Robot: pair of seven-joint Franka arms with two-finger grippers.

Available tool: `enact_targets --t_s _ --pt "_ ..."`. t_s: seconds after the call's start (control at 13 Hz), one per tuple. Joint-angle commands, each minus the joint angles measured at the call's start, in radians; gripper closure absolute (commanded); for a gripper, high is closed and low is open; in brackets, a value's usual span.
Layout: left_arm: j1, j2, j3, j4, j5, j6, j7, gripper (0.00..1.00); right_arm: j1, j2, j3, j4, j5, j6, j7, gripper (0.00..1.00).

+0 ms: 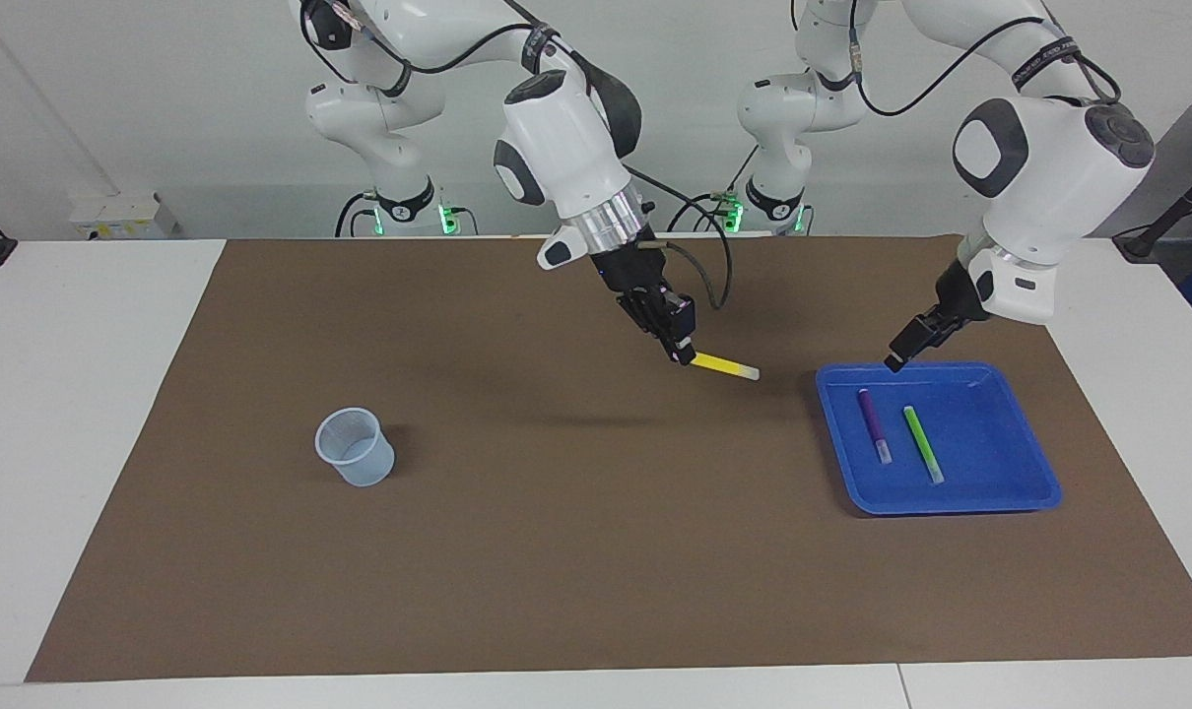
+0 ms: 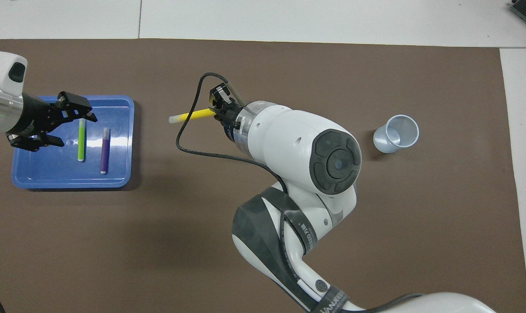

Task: Right arm passes pens to left for tray arrangement
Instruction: 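Lift the yellow pen and carry it toward the left gripper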

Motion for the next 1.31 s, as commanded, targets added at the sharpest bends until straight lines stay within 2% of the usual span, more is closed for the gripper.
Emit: enact_targets --t_s 0.0,0.15,0.39,0.62,0.85,1.0,1.08,1.23 --pt "-0.008 -0.022 0.011 -0.007 -0.120 -0.045 -0.191 0.00 -0.007 0.000 0.015 -0.018 0.036 0.042 0.056 1.00" --pt "-0.008 -0.028 0.011 -0.008 -0.188 -0.078 -0.297 0.00 -0.006 0.000 0.018 -0.018 0.085 0.042 0.067 1.00" --pt "-0.009 -0.042 0.010 -0.007 -0.338 -0.100 -0.530 0.00 0.012 -0.010 0.018 -0.039 0.093 0.042 0.070 1.00" --pt "-0.009 -0.065 -0.033 -0.005 -0.370 -0.083 -0.730 0.00 0.017 -0.013 0.018 -0.045 0.093 0.045 0.117 1.00" --pt "-0.035 -0.085 -0.061 -0.039 -0.370 0.004 -0.750 0.00 0.034 -0.014 0.018 -0.047 0.093 0.045 0.142 1.00" --pt "-0.052 -0.106 -0.061 -0.075 -0.370 0.012 -0.750 0.00 0.051 -0.014 0.016 -0.061 0.092 0.079 0.153 1.00" --pt "-0.055 -0.134 -0.062 -0.126 -0.372 0.021 -0.746 0.00 0.051 -0.014 0.016 -0.083 0.092 0.108 0.153 1.00" --pt "-0.072 -0.177 -0.062 -0.219 -0.372 0.131 -0.739 0.00 0.052 -0.016 0.016 -0.099 0.084 0.117 0.153 1.00"
